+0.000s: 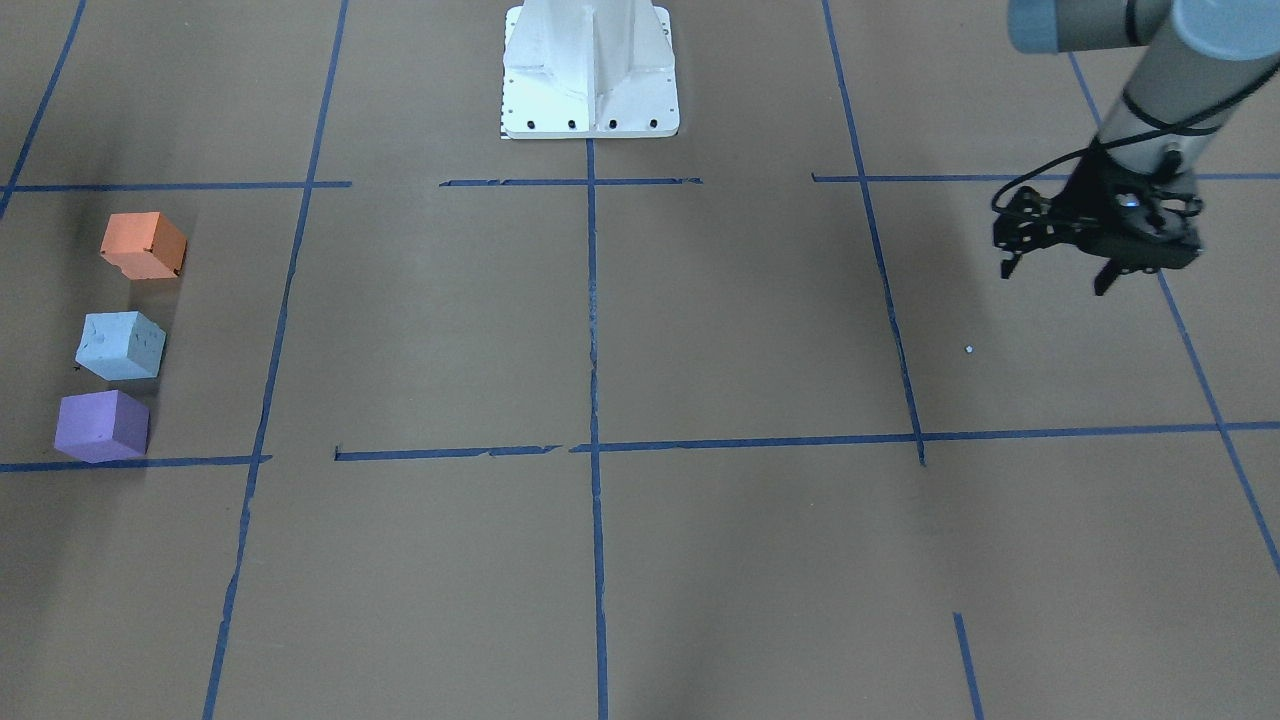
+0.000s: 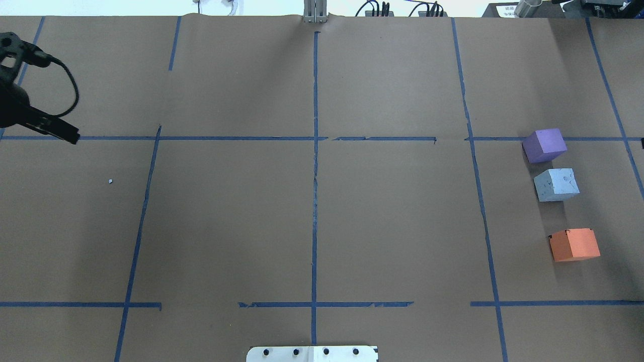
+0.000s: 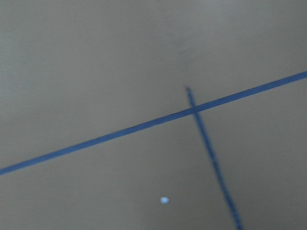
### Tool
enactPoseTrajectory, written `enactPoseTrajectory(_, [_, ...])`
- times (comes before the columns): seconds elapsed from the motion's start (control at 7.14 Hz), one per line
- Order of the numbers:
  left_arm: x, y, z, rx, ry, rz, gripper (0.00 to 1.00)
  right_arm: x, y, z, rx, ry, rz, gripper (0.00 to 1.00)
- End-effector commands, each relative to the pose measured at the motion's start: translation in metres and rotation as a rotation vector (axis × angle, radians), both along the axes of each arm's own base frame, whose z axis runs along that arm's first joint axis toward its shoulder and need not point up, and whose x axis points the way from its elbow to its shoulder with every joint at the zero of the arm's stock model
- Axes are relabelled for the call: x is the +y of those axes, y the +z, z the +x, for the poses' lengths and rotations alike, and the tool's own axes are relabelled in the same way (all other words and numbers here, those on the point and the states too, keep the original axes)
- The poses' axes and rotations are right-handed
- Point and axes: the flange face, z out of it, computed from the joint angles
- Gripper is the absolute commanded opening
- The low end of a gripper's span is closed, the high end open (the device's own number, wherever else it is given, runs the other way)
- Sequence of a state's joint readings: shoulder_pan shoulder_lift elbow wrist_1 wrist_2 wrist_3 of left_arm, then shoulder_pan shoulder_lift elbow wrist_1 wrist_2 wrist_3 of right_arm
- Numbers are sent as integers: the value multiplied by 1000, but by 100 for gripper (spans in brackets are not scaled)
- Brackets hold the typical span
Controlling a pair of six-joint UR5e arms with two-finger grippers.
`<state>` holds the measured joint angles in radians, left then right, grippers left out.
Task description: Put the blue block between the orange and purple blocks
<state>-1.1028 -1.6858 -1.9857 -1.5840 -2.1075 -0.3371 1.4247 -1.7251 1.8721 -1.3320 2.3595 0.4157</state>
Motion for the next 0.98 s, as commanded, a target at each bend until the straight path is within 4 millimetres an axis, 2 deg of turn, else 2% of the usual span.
enactPoseTrajectory(0.0, [-27,76,-124,25,39,7,100,12,61,75,38,-20,47,100])
enactPoseTrajectory(0.14, [-35,117,-168,5,79,32,100,17,68,89,46,-36,36,100])
enactPoseTrajectory(0.28, [-37,155,-188,13,95,-1,100,22,72,102,54,-69,30,100])
enactPoseTrajectory(0.42, [-39,176,-183,68,105,-46,100,17,64,102,55,-94,27,100])
enactPoseTrajectory(0.7, [-27,194,-185,68,92,-91,100,14,63,102,53,-95,13,100])
enactPoseTrajectory(0.84, [-27,185,-185,80,40,-129,100,14,59,102,53,-96,26,100])
